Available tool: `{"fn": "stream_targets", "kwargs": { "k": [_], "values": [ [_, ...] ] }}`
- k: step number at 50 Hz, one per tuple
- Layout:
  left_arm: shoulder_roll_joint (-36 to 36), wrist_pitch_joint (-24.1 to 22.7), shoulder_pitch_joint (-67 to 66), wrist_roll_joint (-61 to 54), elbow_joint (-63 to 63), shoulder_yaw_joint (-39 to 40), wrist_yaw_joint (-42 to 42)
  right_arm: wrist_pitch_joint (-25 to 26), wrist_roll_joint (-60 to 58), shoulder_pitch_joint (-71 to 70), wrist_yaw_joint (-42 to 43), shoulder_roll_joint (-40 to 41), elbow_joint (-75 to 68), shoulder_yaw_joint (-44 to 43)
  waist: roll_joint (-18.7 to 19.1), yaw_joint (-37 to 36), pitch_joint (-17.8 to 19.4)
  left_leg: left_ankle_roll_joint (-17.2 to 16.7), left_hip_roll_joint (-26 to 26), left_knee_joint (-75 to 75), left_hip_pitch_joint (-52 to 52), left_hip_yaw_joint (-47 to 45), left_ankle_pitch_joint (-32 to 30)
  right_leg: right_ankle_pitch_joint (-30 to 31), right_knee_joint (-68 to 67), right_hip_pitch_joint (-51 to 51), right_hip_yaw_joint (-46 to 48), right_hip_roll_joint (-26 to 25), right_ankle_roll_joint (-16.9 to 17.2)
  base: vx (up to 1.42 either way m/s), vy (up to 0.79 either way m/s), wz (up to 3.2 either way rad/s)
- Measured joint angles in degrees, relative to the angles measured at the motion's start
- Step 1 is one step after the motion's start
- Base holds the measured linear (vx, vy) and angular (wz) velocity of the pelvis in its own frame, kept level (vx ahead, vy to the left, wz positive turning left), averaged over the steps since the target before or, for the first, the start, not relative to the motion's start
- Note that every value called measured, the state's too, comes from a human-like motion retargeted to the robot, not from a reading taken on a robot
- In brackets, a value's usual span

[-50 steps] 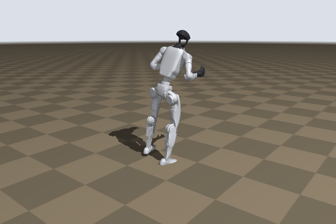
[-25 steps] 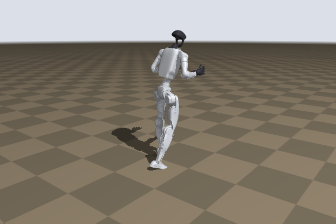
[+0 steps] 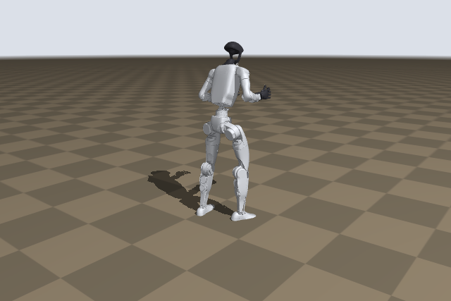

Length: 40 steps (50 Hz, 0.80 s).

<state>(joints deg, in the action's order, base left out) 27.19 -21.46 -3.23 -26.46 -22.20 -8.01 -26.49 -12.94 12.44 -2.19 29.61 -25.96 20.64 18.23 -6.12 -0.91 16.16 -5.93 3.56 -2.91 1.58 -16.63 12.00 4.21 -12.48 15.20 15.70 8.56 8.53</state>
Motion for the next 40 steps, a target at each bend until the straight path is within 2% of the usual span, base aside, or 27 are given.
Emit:
{"fn": "stream_targets", "kwargs": {
  "k": [5, 8, 12, 19, 24, 28, 30, 32, 40],
  "values": [
    [-0.7, -0.7, -0.8, 0.6, -0.1, -0.5, 0.5, 0.1, -0.5, -0.3, 0.4, 0.3, 0.1, -0.6, -0.6, 1.4, 2.2, -1.4, -0.8, -1.5, 3.3, 1.8, 2.7, 1.8, 13.4, 0.3, -3.3, -0.5, 6.5, 0.38, -0.12, 0.45],
    [-0.4, -0.8, 0.5, 0.7, 0.2, -1.5, 0.7, 0.4, -0.2, -0.8, 0.6, 0.6, -0.1, -1.4, 0.6, 0.9, 2.9, -4.0, 2.1, -2.5, 4.3, 1.8, 3.6, -0.5, 16.7, 1.5, -3.5, -3.3, 6.5, 0.41, -0.36, 0.25],
    [0.0, -0.7, 1.2, 0.8, -0.1, -3.0, 0.5, 0.4, 0.3, -0.1, 1.0, 1.0, -0.3, -2.1, 2.2, 0.5, 2.6, -5.1, 3.8, -4.1, 5.1, 2.6, 4.4, -1.5, 17.4, 1.2, -1.4, -3.8, 6.5, 0.45, -0.28, 0.45],
    [-1.2, -0.2, 3.9, 0.6, 1.2, -4.6, -0.4, -0.3, 1.6, -0.8, 2.1, 0.3, -1.1, -3.1, 4.2, 1.2, 1.2, -3.9, 4.3, -8.9, 3.0, 8.3, 1.0, 4.4, 16.7, -1.0, 3.8, -1.8, 6.5, 0.45, -0.30, 0.59],
    [-2.1, -0.1, 1.5, -0.9, 0.1, -4.0, -0.9, -0.6, 0.7, 1.1, 3.0, 0.2, -0.3, -3.3, 5.4, 0.0, -1.2, -2.0, 5.3, -16.7, 0.2, 7.6, -1.6, 2.0, 13.6, -2.4, 2.8, -1.2, 6.5, 0.46, -0.21, 0.18],
    [-3.4, 0.2, 0.6, -1.9, -0.6, -2.6, -0.9, -0.6, -0.7, 1.5, 3.2, -1.0, 0.1, -4.0, 5.4, 0.9, -2.7, -0.1, 5.7, -22.6, -4.1, 3.5, -0.3, -1.3, 9.3, -1.9, 3.4, 1.0, 6.5, 0.38, -0.17, 0.35],
    [-3.9, 0.4, 1.0, -2.2, -0.6, -1.9, -1.1, 1.3, -4.1, 0.6, 2.7, -1.9, -0.6, -4.1, 4.7, 0.7, -2.8, 1.3, 4.5, -19.4, -4.1, 1.4, -0.2, -1.6, 9.5, -2.2, 2.7, 1.5, 6.5, 0.33, -0.22, -0.02],
    [-4.4, 0.2, 0.9, -2.9, -0.7, -1.6, -1.6, 0.4, -1.2, 0.7, 3.7, -1.2, -0.1, -3.7, 4.3, 0.4, -2.6, 1.6, 3.2, -16.2, -4.2, 0.3, -0.2, -2.3, 8.9, -2.7, 2.1, 1.8, 6.5, 0.32, -0.18, -0.21],
    [-5.4, -0.1, 0.4, -3.4, -0.9, -1.1, -1.7, 1.3, -1.9, 1.2, 2.6, -1.1, -0.6, -3.7, 4.8, -1.6, -1.4, 0.6, -1.0, 0.5, -4.8, 2.9, -5.0, -4.7, 5.9, -5.1, -1.6, 0.7, 6.5, 0.31, -0.07, -0.44]
  ]
}}
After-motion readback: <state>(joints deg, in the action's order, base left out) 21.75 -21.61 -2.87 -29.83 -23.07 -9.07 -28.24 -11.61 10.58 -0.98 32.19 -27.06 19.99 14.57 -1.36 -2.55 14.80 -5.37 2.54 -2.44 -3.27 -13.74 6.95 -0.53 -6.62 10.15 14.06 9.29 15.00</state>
